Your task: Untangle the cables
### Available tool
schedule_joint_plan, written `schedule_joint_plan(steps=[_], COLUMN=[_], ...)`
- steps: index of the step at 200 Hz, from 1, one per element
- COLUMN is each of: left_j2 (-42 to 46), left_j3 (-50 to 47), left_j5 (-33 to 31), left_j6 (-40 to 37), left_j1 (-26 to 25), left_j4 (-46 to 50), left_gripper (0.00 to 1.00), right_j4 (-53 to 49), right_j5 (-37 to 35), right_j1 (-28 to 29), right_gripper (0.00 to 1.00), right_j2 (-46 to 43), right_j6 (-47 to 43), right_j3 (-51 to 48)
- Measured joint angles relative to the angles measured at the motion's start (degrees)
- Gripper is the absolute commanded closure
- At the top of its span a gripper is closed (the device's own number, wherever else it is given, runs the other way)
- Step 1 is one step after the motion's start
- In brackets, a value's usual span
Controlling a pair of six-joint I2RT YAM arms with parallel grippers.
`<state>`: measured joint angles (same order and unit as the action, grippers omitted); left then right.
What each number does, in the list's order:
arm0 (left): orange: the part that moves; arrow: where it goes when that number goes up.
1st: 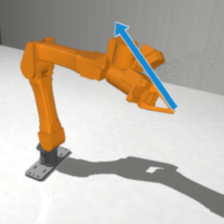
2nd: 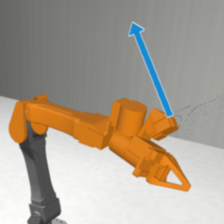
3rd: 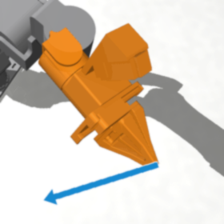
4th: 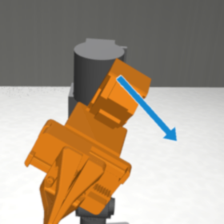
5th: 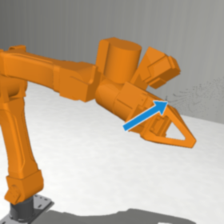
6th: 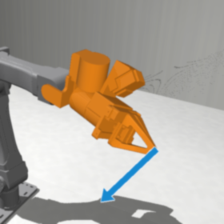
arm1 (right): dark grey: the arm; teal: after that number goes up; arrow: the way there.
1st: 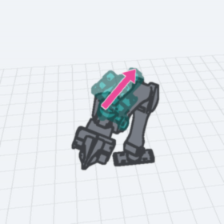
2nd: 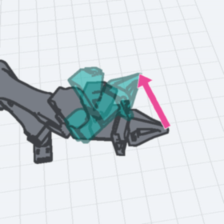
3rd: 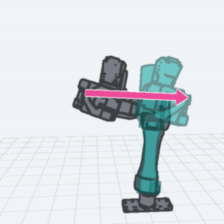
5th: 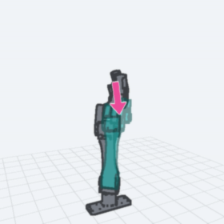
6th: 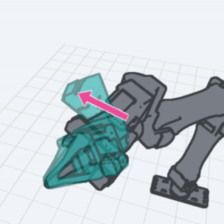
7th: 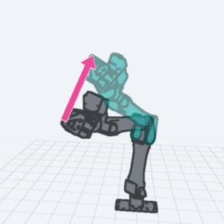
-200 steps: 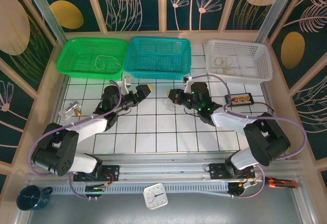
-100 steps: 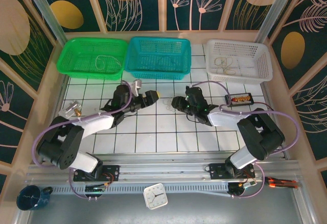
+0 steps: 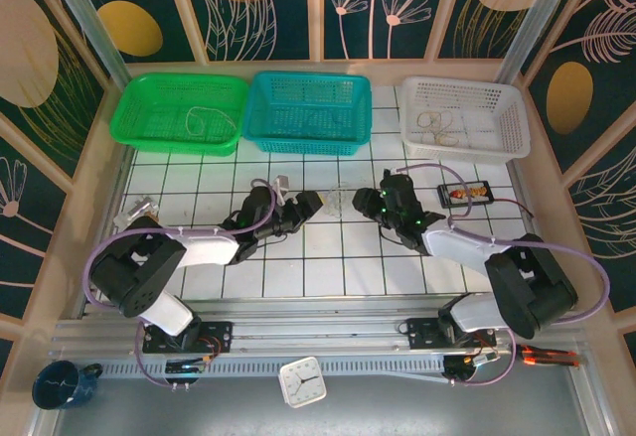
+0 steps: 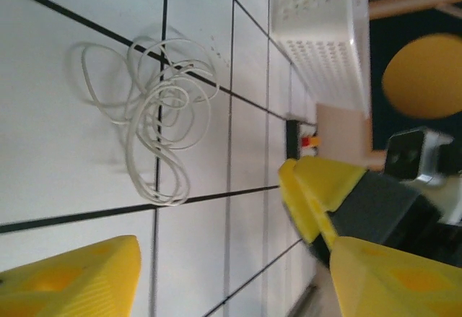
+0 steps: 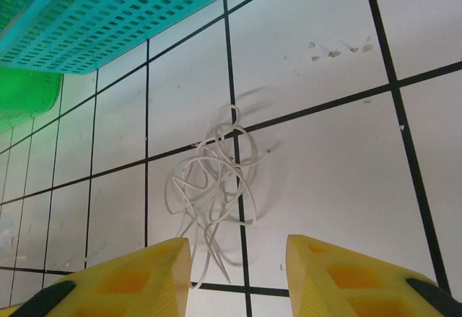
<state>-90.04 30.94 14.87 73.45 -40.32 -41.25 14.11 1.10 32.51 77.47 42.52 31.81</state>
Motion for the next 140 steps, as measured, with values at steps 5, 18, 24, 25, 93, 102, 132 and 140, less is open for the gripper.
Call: schedule_joint_plan(steps=[5, 18, 24, 25, 93, 102, 132, 140], left_j2=[-0.3, -1.3, -1.9, -2.1, -7.0, -7.2, -9.0, -9.2], left_j3=[0.0, 0.0, 0.0, 0.0, 2.1, 2.5, 3.2, 3.2], left_j5=[-0.5, -1.3, -1.7, -1.9, -5.6, -6.3, -7.7, -8.0], left_j6=[1.4, 4.6, 6.0, 6.4, 13.9, 14.7, 16.5, 16.9], left_j1=[-0.3, -1.1, -1.6, -1.7, -5.3, -5.2, -5.2, -5.2], left_j4=[-0.9, -3.1, -3.9, -4.1, -5.6, -5.6, -5.6, -5.1], left_gripper=[0.34, 0.36, 0.37, 0.37, 0.47, 0.48, 0.5, 0.49], right_j4=[0.0, 0.0, 0.0, 0.0, 0.5, 0.5, 0.6, 0.6], right_j5=[0.0, -0.1, -0.1, -0.1, -0.1, 0.0, 0.0, 0.0], right_j1=[0.0, -0.2, -0.3, -0.3, -0.5, -0.5, -1.6, -2.1], right_gripper=[0.6, 0.6, 0.6, 0.6, 0.61, 0.61, 0.61, 0.61], right_j2=[-0.1, -0.2, -0.2, -0.2, -2.1, -2.6, -3.9, -4.2], right_j6=[0.0, 0.0, 0.0, 0.0, 0.0, 0.0, 0.0, 0.0], right_j3=[-0.1, -0.5, -0.7, -0.7, -3.3, -3.6, -3.9, -3.9])
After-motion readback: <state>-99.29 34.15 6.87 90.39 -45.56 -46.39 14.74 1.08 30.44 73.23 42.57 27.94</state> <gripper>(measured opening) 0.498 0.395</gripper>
